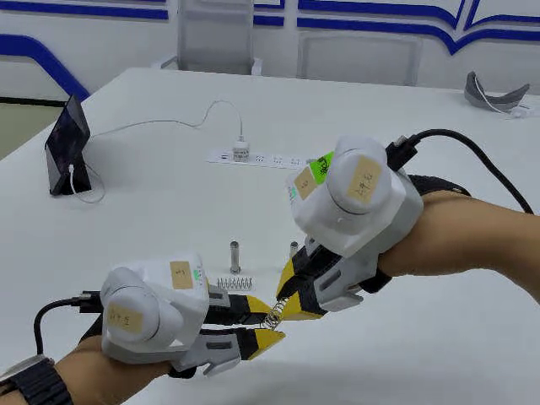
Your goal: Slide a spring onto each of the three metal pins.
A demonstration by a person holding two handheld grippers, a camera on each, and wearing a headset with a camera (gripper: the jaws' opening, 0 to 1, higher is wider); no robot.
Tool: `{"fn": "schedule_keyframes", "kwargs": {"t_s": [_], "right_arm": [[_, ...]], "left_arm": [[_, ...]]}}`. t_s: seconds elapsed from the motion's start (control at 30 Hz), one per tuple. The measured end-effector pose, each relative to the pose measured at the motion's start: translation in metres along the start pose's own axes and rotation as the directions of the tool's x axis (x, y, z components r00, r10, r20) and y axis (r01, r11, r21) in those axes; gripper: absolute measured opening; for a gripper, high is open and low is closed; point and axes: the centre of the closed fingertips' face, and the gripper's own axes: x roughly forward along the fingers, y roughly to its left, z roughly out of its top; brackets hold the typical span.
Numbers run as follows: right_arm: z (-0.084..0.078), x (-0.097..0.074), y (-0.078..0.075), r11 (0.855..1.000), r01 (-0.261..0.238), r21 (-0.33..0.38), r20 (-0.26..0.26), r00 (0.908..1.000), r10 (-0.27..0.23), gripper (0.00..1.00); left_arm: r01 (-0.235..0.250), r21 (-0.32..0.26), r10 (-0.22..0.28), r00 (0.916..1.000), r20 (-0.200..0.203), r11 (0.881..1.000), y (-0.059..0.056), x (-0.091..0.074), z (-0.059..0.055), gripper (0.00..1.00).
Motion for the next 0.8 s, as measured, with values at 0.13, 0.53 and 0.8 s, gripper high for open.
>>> {"fn": "schedule_keyframes", "kwargs": {"t_s": [0.13, 0.53, 0.8], "right_arm": [[0.008, 0.001, 0.0, 1.0, 0.004, -0.002, 0.03, 0.9995, -0.004, 0.12], [0.009, 0.005, -0.002, 1.0, 0.016, 0.02, 0.063, 0.9979, -0.017, 0.16], [0.009, 0.005, -0.001, 0.999, 0.022, 0.047, 0.089, 0.9957, -0.026, 0.14]], "left_arm": [[-0.001, -0.01, 0.001, 1.0, 0.008, 1.0, 0.0, 0.0, 0.002, 0.11], [-0.007, -0.086, 0.011, 0.9985, 0.053, 0.996, 0.003, -0.001, 0.005, 0.11], [-0.008, -0.093, 0.013, 0.9985, 0.052, 0.996, 0.002, -0.001, 0.004, 0.11]]}}
